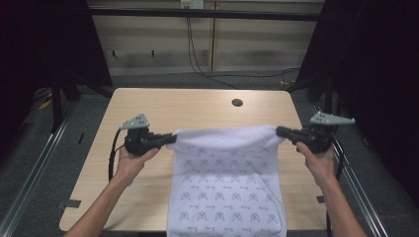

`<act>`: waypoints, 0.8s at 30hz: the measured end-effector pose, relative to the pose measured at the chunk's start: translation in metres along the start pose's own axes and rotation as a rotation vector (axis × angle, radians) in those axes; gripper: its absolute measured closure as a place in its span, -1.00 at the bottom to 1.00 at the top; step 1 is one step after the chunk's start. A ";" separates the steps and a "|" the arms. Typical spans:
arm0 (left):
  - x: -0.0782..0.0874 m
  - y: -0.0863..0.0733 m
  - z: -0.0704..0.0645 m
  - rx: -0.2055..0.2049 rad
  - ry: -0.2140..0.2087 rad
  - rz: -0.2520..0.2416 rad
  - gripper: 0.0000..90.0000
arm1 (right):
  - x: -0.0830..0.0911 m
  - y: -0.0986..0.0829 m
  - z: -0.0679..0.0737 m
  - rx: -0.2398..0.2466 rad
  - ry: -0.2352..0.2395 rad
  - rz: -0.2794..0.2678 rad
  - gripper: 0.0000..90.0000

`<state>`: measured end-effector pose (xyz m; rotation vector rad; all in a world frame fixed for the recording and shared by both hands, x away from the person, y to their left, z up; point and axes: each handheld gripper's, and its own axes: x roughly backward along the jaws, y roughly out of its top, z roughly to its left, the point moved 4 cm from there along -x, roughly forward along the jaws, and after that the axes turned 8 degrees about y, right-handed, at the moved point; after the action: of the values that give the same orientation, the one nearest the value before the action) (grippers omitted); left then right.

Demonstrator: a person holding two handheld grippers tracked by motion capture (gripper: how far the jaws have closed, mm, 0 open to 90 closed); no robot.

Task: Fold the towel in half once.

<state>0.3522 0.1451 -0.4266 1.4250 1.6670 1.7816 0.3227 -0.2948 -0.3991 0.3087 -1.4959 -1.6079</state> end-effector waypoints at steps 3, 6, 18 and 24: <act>0.010 -0.023 -0.019 0.002 -0.034 0.041 0.94 | 0.014 -0.027 0.024 0.002 0.033 0.052 0.91; 0.018 -0.044 -0.036 -0.014 -0.067 0.092 0.94 | 0.023 -0.050 0.044 0.006 0.054 0.113 0.91; -0.003 -0.119 -0.066 -0.033 -0.155 0.388 0.93 | 0.010 -0.150 0.081 -0.085 0.099 0.419 0.91; -0.012 -0.115 -0.054 -0.063 -0.081 0.383 0.93 | -0.001 -0.154 0.072 -0.075 0.067 0.465 0.92</act>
<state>0.2701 0.1359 -0.5239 1.8580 1.3524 1.9165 0.2071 -0.2656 -0.5196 -0.0298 -1.3326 -1.2626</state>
